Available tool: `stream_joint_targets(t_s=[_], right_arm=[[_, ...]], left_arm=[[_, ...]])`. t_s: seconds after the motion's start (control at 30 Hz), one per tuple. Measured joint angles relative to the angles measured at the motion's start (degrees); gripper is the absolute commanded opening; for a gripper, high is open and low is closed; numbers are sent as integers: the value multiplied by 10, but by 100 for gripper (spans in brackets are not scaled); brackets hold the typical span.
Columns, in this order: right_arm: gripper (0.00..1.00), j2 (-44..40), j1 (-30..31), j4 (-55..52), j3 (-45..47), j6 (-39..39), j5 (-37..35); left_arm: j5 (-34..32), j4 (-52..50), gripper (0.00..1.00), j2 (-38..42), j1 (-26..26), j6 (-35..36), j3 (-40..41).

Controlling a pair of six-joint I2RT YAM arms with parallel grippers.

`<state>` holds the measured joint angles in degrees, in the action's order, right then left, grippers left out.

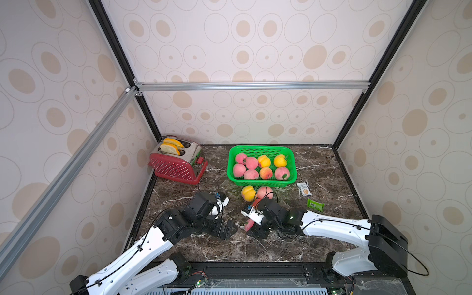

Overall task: Put the peaches into the basket
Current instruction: Pick up the peach from the center of the board, then place the peach in the basket.

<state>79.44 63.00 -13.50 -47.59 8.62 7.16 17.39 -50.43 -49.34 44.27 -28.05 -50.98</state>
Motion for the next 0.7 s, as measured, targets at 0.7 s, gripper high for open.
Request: stream_joint_targets(t_s=[0.7], right_arm=[[41,7,-258,-125,-228,-10,52]], left_arm=[[-33,49,99,-82,0,31,-66]])
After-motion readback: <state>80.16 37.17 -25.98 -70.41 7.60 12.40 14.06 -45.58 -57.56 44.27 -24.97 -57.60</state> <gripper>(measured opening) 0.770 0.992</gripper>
